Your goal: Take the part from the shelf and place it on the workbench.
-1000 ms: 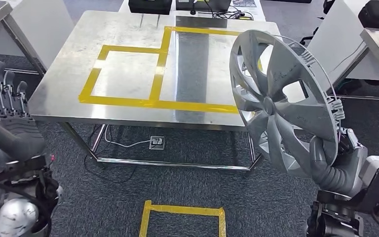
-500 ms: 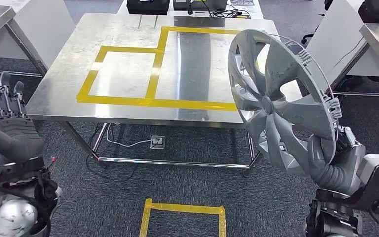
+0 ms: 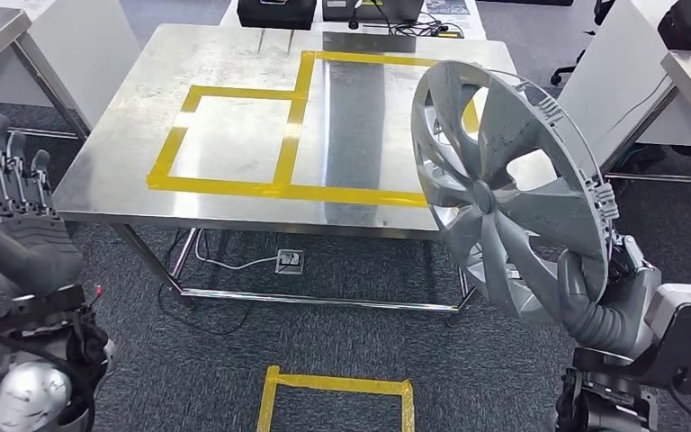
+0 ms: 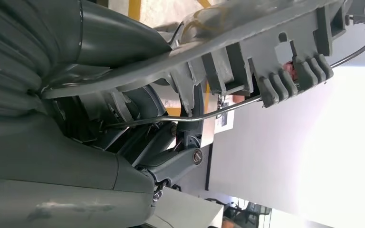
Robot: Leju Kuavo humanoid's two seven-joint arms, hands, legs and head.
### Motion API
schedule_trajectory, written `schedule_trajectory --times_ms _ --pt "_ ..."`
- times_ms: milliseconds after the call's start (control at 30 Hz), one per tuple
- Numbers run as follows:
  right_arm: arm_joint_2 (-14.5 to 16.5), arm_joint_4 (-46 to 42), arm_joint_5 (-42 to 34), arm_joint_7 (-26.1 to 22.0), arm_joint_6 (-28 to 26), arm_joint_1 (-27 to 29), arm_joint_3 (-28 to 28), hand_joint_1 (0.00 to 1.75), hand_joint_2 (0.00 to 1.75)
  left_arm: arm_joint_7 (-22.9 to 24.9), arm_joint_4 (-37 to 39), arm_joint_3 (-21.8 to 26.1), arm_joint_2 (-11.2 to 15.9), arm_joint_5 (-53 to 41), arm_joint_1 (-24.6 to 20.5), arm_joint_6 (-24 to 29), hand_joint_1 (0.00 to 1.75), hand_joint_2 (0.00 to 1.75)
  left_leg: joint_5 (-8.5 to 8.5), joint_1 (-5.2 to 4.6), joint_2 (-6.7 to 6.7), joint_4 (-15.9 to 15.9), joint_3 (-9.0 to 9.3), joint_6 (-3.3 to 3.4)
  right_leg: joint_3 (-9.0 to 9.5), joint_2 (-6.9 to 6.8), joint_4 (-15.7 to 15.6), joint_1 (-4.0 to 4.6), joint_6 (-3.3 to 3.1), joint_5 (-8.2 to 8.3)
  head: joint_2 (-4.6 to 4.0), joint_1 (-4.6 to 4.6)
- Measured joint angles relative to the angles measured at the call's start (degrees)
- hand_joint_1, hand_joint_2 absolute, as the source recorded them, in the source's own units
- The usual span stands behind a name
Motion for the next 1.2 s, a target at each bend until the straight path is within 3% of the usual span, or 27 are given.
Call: schedule_trajectory --times_ms 67,133,233,300,400,467,500,600,667,767,800,867,933,1000,1033,1133,1167,1200 --pt "0.0 0.0 0.0 0.0 0.0 0.0 0.0 1.75 1.75 0.0 0.0 0.0 0.0 0.0 0.0 0.0 0.00 0.00 -0.45 -0.02 -0.10 0.3 0.24 -0.35 3.31 0.03 -7.9 -0.01 -0.46 3.87 0.00 0.28" --pt "0.0 0.0 0.0 0.0 0.0 0.0 0.0 1.75 1.75 0.0 0.0 0.0 0.0 0.0 0.0 0.0 0.00 0.00 -0.70 -0.04 -0.15 0.3 0.19 -0.90 5.43 0.12 -12.7 0.28 -1.17 4.54 0.00 0.35" --pt "0.0 -0.1 -0.1 0.0 -0.1 0.0 0.0 1.75 1.75 0.0 0.1 0.0 0.0 -0.1 0.0 -0.1 0.00 0.00 -0.59 -0.09 -0.01 0.9 0.15 -2.01 6.81 0.00 -13.9 0.40 -2.58 4.39 0.00 0.10" --pt "0.0 -0.1 -0.1 0.0 -0.1 0.0 0.0 1.75 1.75 0.0 0.1 0.1 0.0 -0.3 -0.1 -0.2 0.00 0.00 -1.34 -0.14 0.80 3.3 -0.77 -2.53 8.45 -0.25 -14.3 0.10 -3.30 4.29 0.00 -0.37" --pt "0.0 -0.1 -0.1 -0.1 -0.2 0.0 0.0 1.75 1.75 0.0 0.1 0.1 0.1 -0.3 0.0 -0.2 0.00 0.00 -4.16 0.18 1.94 12.2 -6.12 -2.92 9.82 -0.49 -14.4 -0.02 -3.78 3.42 0.00 -1.33" --pt "0.0 -0.1 -0.2 -0.1 -0.2 0.2 0.0 1.75 1.75 0.0 0.2 0.1 0.0 -0.3 0.1 -0.2 0.00 0.00 -4.85 0.48 2.11 15.6 -9.40 -3.11 10.53 -0.53 -14.4 -0.10 -3.61 2.62 0.00 -1.73" --pt "0.0 -0.1 -0.2 -0.1 -0.2 0.3 0.0 1.75 1.75 0.0 0.2 0.1 0.0 -0.3 0.1 -0.2 0.00 0.00 -3.67 0.60 2.21 14.6 -9.65 -3.22 11.09 -0.53 -14.4 -0.21 -3.41 2.11 0.00 -1.90" --pt "0.0 0.0 -0.3 -0.1 -0.2 0.4 0.0 1.75 1.75 0.0 0.4 0.0 0.0 -0.3 0.1 -0.2 0.00 0.00 2.50 0.72 2.74 5.1 -6.47 -3.60 12.93 -0.54 -14.3 -0.56 -2.40 0.20 0.00 -2.45" --pt "0.0 0.0 -0.3 -0.2 -0.2 0.3 -0.1 1.75 1.75 0.0 0.5 0.0 0.0 -0.4 0.1 -0.2 0.00 0.00 2.93 0.47 3.09 1.7 -4.80 -3.17 13.29 -0.63 -14.3 -0.49 -1.47 -0.74 0.00 -2.84" --pt "-0.1 -0.1 -0.3 -0.2 -0.2 0.3 -0.2 1.75 1.75 0.0 0.5 0.0 0.0 -0.5 0.2 -0.2 0.00 0.00 1.79 0.44 2.83 1.6 -4.16 -1.60 13.79 -0.85 -13.7 -0.40 -0.45 -1.29 0.00 -2.69" --pt "-0.1 -0.1 -0.2 -0.2 -0.2 0.2 -0.2 1.75 1.75 0.0 0.4 0.0 -0.1 -0.5 0.1 -0.2 0.00 0.00 1.47 0.47 2.66 1.6 -3.67 -1.26 13.37 -0.84 -12.5 -0.44 -0.31 -1.37 0.00 -2.46" --pt "-0.1 -0.1 -0.2 -0.2 -0.2 0.0 -0.2 1.75 1.75 0.0 0.4 0.0 -0.1 -0.6 0.0 -0.2 0.00 0.00 0.81 0.35 2.27 1.4 -2.72 -0.73 10.05 -0.81 -6.9 -0.41 -0.31 -2.19 0.00 -1.76" --pt "-0.1 -0.1 -0.2 -0.2 -0.2 0.0 -0.2 1.75 1.75 0.0 0.5 0.0 -0.1 -0.6 0.0 -0.2 0.00 0.00 0.11 0.06 1.91 1.3 -1.93 -0.43 5.06 -0.78 -0.1 -0.03 -0.67 -5.09 0.00 -1.19" --pt "-0.1 0.0 -0.2 -0.2 -0.2 0.2 -0.2 1.75 1.75 0.0 0.6 0.0 -0.1 -0.7 0.1 -0.2 0.00 0.00 -0.83 -0.43 1.48 1.3 -0.69 -0.19 1.48 -0.76 2.6 0.54 -1.29 -7.12 0.00 -0.83" --pt "-0.1 0.0 -0.2 -0.2 -0.2 0.3 -0.2 1.75 1.75 0.0 0.6 0.0 -0.1 -0.7 0.1 -0.2 0.00 0.00 -1.42 -0.79 1.27 1.3 0.23 -0.09 0.81 -0.74 1.3 0.88 -1.82 -5.98 0.00 -0.60" --pt "-0.1 0.0 -0.3 -0.2 -0.2 0.2 -0.3 1.75 1.75 0.0 0.7 0.0 -0.1 -0.7 0.1 -0.2 0.00 0.00 -2.96 -1.54 0.83 1.1 2.54 0.03 1.59 -0.57 -8.9 2.44 -4.31 4.12 0.00 -0.18" --pt "-0.1 0.0 -0.3 -0.2 -0.2 0.1 -0.3 1.75 1.75 0.0 0.7 0.0 -0.1 -0.7 0.1 -0.2 0.00 0.00 -3.36 -1.62 0.71 1.0 2.84 -0.05 2.01 -0.34 -11.1 2.89 -5.02 6.20 0.00 -0.17" --pt "-0.1 0.0 -0.3 -0.2 -0.2 0.1 -0.4 1.75 1.75 0.0 0.8 0.0 -0.1 -0.7 0.1 -0.2 0.00 0.00 -3.48 -1.70 0.61 1.2 3.03 -0.15 2.04 -0.14 -12.5 3.19 -5.46 6.98 0.00 -0.24"
